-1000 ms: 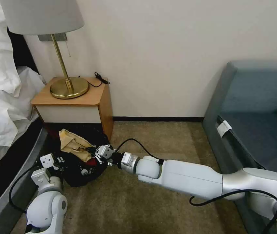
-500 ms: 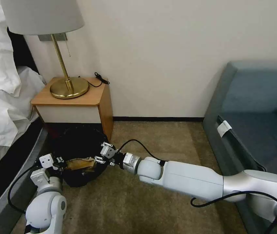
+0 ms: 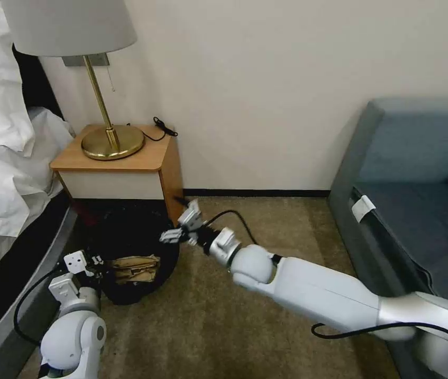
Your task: Pick up the trash bin, then pick up the garbage on the floor and place it into the trash bin.
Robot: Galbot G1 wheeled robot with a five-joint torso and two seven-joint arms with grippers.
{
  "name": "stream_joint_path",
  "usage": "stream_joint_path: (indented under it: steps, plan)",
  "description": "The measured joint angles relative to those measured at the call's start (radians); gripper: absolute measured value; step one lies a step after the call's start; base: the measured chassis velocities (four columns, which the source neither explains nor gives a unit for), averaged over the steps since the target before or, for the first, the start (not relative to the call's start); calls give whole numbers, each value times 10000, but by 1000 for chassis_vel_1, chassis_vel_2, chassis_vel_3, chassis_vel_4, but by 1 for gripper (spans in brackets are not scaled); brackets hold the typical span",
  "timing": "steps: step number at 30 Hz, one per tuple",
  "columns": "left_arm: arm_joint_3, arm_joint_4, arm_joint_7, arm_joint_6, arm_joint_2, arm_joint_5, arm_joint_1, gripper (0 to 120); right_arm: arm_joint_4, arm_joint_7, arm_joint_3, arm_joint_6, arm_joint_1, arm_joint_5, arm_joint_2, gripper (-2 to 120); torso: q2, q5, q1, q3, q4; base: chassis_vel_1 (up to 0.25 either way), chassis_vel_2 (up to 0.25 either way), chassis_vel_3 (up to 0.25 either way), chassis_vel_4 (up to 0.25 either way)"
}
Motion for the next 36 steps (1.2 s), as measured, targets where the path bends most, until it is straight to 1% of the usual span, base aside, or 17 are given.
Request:
stream_joint_path:
  steps: [3, 5, 6, 7, 8, 9, 10, 12, 15, 17, 23, 28, 31, 32, 33, 34, 36]
  plan:
    - [-52, 72, -270, 169, 56, -657, 103, 3, 895, 165, 791, -23, -505, 102, -748, 100, 0, 0, 0, -1, -3, 0, 0, 0, 0]
    - [-66, 98, -360, 258, 69, -818, 120, 3, 1059, 190, 904, -23, -609, 104, -895, 100, 0, 0, 0, -1, -2, 0, 0, 0, 0]
    - [-77, 148, -530, 449, 78, -1152, 145, 3, 1329, 209, 1078, -21, -816, 97, -1142, 100, 0, 0, 0, 0, -1, 0, 0, 0, 0]
    - [-77, 170, -641, 566, 78, -1357, 157, 3, 1461, 216, 1183, -17, -953, 82, -1256, 100, 0, -3, 0, 0, -1, 0, 0, 0, 0]
    - [-82, 216, -829, 816, 70, -1688, 171, 3, 1626, 224, 1334, -5, -1132, 42, -1375, 100, 0, 0, 0, 0, -1, 0, 0, 0, 0]
    - [-82, 216, -829, 816, 70, -1688, 171, 3, 1626, 224, 1334, -5, -1132, 42, -1375, 100, 0, 0, 0, 0, -1, 0, 0, 0, 0]
    - [-82, 295, -992, 996, 53, -2020, 193, 3, 1741, 234, 1483, 12, -1299, -4, -1454, 100, 0, 0, 0, -1, -2, 0, 0, 0, 0]
    - [-82, 447, -1163, 1163, 18, -2372, 221, 3, 1848, 244, 1685, 38, -1514, -60, -1509, 100, 0, -2, 0, 0, -1, 0, 0, 0, 0]
    - [-92, 645, -1220, 1168, -19, -2577, 237, 3, 1944, 247, 1882, 57, -1717, -108, -1529, 100, 0, -1, 0, -1, 2, 0, 0, 0, 0]
    - [-136, 826, -1204, 1041, -31, -2730, 251, 3, 2011, 248, 2035, 70, -1891, -151, -1533, 100, 0, 7, 0, -1, 3, 0, 0, 0, 0]
    - [-177, 1076, -1075, 936, -37, -2783, 275, 3, 2044, 251, 2194, 104, -2103, -228, -1509, 100, 2, 10, -1, -3, 5, 0, 0, 0, 0]
    - [-201, 1131, -795, 753, -49, -2588, 326, 3, 2113, 299, 2353, 112, -2312, -245, -1510, 100, 1, 1, -1, -1, 4, 0, 0, 0, 0]
    - [-172, 1106, -232, 184, -73, -2031, 379, 15, 2164, 372, 2553, 97, -2522, -245, -1529, 100, 0, -16, -1, 1, -2, 0, 0, 0, 0]
    - [-172, 1106, -232, 184, -73, -2031, 379, 15, 2164, 372, 2553, 97, -2522, -245, -1529, 100, 0, -16, -1, 1, -2, 0, 0, 0, 0]
    - [-168, 1109, -166, 110, -74, -1966, 379, 19, 2168, 384, 2577, 94, -2544, -245, -1529, 100, 0, -17, 0, 1, -3, 0, 0, 0, 0]
    - [-185, 1133, 160, -329, -75, -1606, 370, 23, 2190, 417, 2667, 75, -2631, -245, -1530, 100, 0, -15, 0, 1, -5, 0, 0, 0, 0]
    - [-227, 1166, 552, -777, -69, -1246, 356, 34, 2196, 456, 2789, 55, -2742, -247, -1526, 100, 0, -11, 0, 1, -3, 0, 0, 0, 0]
